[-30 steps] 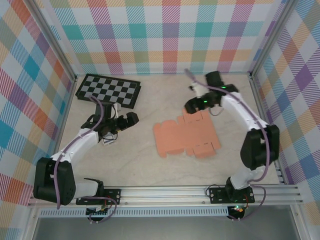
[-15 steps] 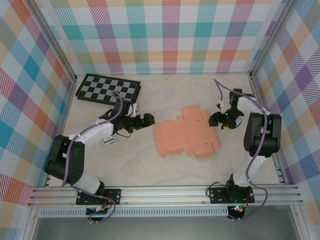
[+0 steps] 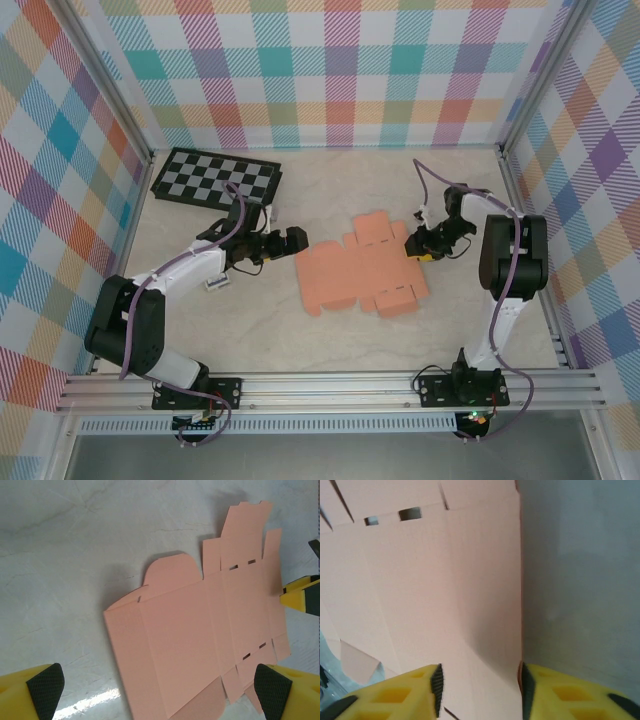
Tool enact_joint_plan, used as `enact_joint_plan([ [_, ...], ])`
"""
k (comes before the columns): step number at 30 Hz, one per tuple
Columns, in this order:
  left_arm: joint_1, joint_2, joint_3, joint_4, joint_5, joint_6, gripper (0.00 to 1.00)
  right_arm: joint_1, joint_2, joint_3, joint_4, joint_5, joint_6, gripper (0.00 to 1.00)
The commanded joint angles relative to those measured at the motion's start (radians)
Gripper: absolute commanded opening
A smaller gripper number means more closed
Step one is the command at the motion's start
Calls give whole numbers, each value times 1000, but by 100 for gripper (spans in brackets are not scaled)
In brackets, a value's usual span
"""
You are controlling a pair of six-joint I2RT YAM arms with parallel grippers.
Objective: Fold the paper box
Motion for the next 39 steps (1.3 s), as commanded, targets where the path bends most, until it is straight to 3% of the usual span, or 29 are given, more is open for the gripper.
enact_joint_plan([
  [1, -3, -41, 14, -37, -25, 20, 100, 37, 5, 47, -37, -34, -82, 30],
  [6, 16, -78, 28, -55, -21, 40, 100, 98, -53, 52, 5, 40, -111, 17],
  [12, 70, -103, 23, -52, 25, 61, 100, 163, -105, 87, 22, 137, -146, 12],
  [13, 79, -104, 23, -53, 29, 63, 100, 161, -107, 97, 19, 134, -134, 15],
  [15, 91, -105, 24, -55, 38, 66, 100, 144, -94, 130, -13, 91, -94, 35],
  [17, 97, -96, 31, -105, 40, 58, 100, 73, -63, 169, -82, -113, -52, 46],
  [22, 96, -70, -22, -95, 91, 50, 100, -16, -39, 100, -34, -184, 64, 49],
  [31, 57, -55, -80, -33, 237, 67, 100, 10, 30, 22, 28, -232, 104, 49],
  [39, 12, 5, -79, -50, 254, 107, 100, 74, 128, 96, 2, -250, 87, 46],
])
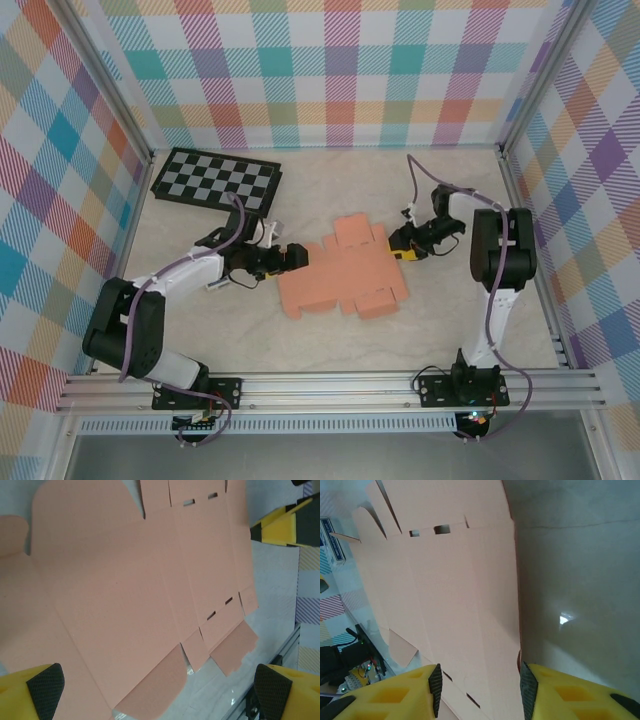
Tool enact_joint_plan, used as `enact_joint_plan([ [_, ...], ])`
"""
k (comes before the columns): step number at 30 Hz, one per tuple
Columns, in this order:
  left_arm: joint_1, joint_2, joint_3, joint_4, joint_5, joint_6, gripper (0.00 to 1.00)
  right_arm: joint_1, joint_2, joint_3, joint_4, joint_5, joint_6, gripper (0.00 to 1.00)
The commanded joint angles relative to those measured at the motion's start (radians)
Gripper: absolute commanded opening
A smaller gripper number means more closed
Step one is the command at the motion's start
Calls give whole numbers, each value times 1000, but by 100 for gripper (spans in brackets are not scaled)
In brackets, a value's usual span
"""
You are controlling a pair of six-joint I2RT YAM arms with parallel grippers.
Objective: Fold the paper box
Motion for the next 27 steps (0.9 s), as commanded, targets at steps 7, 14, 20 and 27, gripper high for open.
enact_joint_plan([
  [7, -8, 124, 22, -4, 73, 63, 100, 42, 23, 33, 20, -34, 11, 46],
  [14, -8, 217, 57, -57, 73, 78, 97, 62, 8, 15, 31, -66, -6, 41],
  [20, -8, 232, 68, -68, 78, 82, 96, 116, -7, 29, 13, -36, -63, 20],
  [27, -8, 167, 83, -85, 88, 60, 96, 149, -71, 107, -70, 119, -136, 10],
])
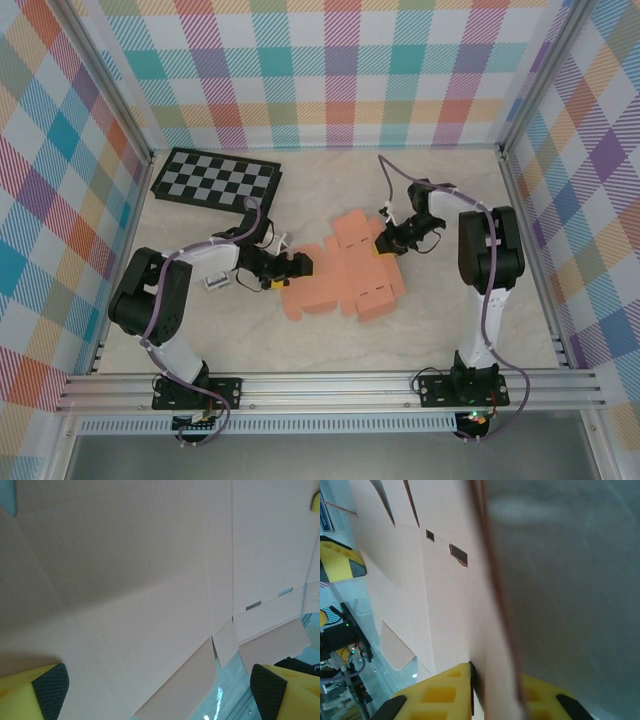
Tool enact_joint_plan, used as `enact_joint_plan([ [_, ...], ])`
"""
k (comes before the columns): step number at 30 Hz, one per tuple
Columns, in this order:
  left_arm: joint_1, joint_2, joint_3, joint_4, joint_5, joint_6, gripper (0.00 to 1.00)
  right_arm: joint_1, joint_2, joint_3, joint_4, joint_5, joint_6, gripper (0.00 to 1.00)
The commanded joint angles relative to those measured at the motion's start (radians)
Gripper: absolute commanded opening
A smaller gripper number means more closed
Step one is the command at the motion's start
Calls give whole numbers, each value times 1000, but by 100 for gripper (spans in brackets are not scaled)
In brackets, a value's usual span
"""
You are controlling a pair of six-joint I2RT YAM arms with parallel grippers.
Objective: Fold the paper box
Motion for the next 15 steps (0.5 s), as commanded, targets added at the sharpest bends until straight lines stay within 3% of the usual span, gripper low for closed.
enact_joint_plan([
  [1, -3, -62, 37, -46, 10, -3, 96, 17, -73, 56, -66, 103, -90, 10],
  [9, 16, -218, 158, -93, -69, 33, 98, 77, -145, 143, -171, 369, -241, 9],
  [15, 36, -275, 107, 93, -115, 106, 100, 165, -182, 141, -148, 505, -364, 9],
])
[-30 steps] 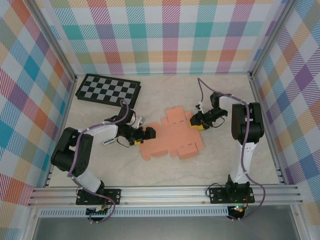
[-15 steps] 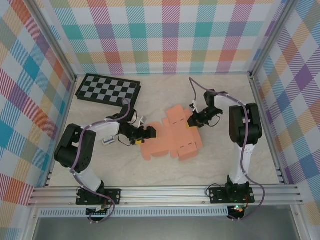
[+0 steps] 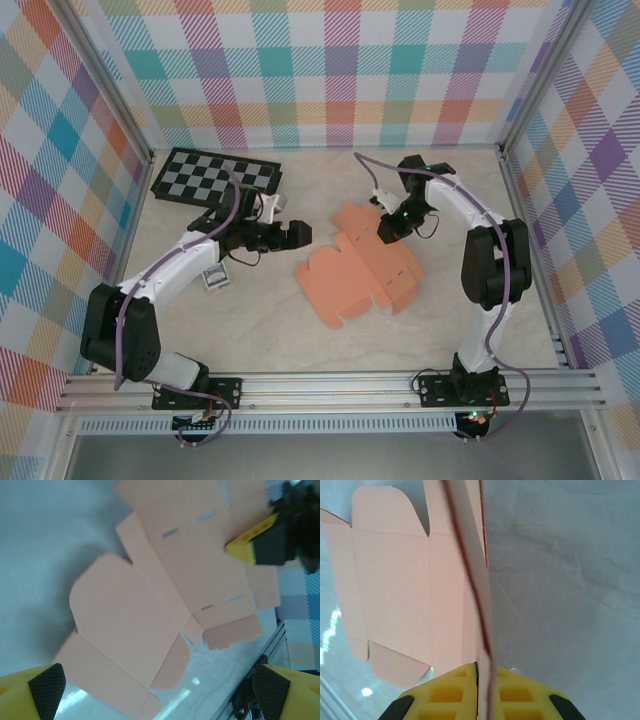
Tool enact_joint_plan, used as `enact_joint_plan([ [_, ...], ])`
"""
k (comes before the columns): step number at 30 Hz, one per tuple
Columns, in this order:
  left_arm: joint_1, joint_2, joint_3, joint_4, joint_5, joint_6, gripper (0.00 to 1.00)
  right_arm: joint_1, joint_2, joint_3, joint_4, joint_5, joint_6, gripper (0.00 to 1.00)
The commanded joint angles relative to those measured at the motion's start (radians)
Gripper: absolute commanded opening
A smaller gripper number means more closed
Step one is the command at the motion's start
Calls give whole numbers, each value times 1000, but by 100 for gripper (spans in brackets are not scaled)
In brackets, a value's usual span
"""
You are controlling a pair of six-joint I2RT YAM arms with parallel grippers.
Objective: Fold the paper box
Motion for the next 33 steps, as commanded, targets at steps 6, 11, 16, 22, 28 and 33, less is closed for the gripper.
enact_joint_plan([
  [6, 14, -152, -318, 608, 41, 295, 100, 90, -49, 11, -22, 119, -280, 10],
  [11, 15, -72, -315, 593, 112, 487, 100, 101, -90, 10, -44, 19, -473, 7],
  [16, 2, 15, -309, 685, 140, 508, 99, 111, -85, 48, -94, 14, -548, 8],
  [22, -22, 100, -272, 708, 169, 570, 85, 135, -102, 28, -97, 14, -605, 8],
  [28, -48, 139, -281, 768, 252, 517, 85, 145, -106, 22, -81, 5, -614, 8],
  [33, -64, 139, -285, 747, 237, 539, 67, 150, -100, 32, -81, 5, -609, 9],
])
